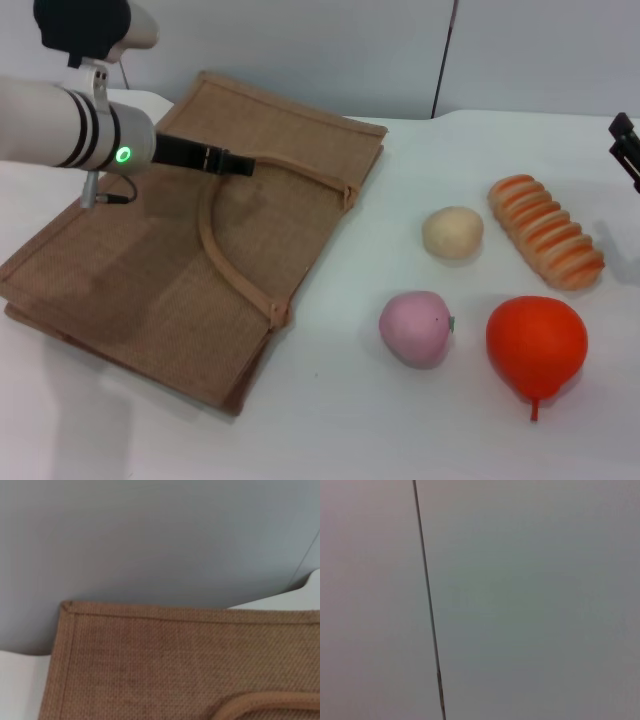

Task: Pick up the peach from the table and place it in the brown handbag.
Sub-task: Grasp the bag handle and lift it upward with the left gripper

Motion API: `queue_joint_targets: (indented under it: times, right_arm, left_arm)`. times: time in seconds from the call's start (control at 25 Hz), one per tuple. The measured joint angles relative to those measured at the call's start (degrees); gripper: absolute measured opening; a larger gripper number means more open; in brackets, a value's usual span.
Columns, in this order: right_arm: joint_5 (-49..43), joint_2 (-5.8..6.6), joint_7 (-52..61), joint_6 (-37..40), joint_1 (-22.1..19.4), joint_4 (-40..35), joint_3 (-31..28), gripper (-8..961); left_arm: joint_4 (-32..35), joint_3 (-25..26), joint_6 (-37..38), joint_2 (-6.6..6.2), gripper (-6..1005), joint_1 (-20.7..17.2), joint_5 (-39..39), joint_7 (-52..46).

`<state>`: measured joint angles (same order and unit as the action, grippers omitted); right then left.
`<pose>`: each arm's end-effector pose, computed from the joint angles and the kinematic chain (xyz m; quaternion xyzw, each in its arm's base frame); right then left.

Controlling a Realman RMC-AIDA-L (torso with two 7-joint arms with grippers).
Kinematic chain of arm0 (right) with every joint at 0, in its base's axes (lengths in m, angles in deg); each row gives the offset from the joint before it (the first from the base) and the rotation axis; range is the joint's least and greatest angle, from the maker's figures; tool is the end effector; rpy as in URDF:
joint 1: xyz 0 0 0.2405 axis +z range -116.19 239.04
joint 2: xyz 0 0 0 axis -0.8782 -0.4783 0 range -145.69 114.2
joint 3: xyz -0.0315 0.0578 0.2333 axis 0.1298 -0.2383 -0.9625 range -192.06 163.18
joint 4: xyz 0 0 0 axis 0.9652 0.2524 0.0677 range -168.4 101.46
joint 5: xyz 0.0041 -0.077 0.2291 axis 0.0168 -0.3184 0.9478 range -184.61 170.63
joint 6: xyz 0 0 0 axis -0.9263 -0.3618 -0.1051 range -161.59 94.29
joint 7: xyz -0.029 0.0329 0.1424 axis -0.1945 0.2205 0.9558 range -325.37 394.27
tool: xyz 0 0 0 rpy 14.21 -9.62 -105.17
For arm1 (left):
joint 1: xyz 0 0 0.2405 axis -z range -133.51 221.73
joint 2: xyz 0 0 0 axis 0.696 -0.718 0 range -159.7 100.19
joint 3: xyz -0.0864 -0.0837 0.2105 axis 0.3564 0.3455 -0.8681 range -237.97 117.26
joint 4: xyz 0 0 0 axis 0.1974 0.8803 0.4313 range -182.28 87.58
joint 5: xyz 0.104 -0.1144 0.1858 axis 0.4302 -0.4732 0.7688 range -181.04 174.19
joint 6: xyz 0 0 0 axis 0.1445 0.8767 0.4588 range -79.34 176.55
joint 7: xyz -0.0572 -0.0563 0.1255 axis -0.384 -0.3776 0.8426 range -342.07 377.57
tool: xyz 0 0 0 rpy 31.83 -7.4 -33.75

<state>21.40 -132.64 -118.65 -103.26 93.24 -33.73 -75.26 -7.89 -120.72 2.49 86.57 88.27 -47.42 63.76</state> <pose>0.3332 0.3697 -0.0033 -0.7223 0.2514 0.3486 0.5418 -0.2409 0.4787 0.0058 -0.8382 -0.4187 -0.0381 0.3474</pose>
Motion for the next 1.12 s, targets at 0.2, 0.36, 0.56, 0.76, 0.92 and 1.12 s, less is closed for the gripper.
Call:
queue_joint_targets:
  times: [0.2,0.36,0.56,0.76,0.92,1.12]
  right_arm:
    - [0.0,0.0,0.0,0.0,0.0,0.0,0.0,785]
    - [0.0,0.0,0.0,0.0,0.04,0.0,0.0,785]
    - [0.0,0.0,0.0,0.0,0.09,0.0,0.0,785]
    - [0.0,0.0,0.0,0.0,0.09,0.07,0.0,785]
    - [0.0,0.0,0.0,0.0,0.09,0.03,0.0,785]
    - [0.0,0.0,0.0,0.0,0.09,0.0,0.0,786]
  left_arm:
    - [-2.68,-0.6,2.65,0.04,855,0.25,0.07,0.2]
    - [-3.94,-2.41,5.04,0.02,855,0.36,-0.04,0.24]
    - [-4.41,-2.9,5.59,0.07,809,0.33,-0.23,0.22]
    - [-6.25,-2.95,6.89,0.0,752,0.5,-0.21,0.22]
    - [-6.58,-2.97,7.0,-0.1,727,0.62,-0.23,0.11]
    - [-6.66,-2.8,6.98,-0.12,703,0.71,-0.24,-0.26]
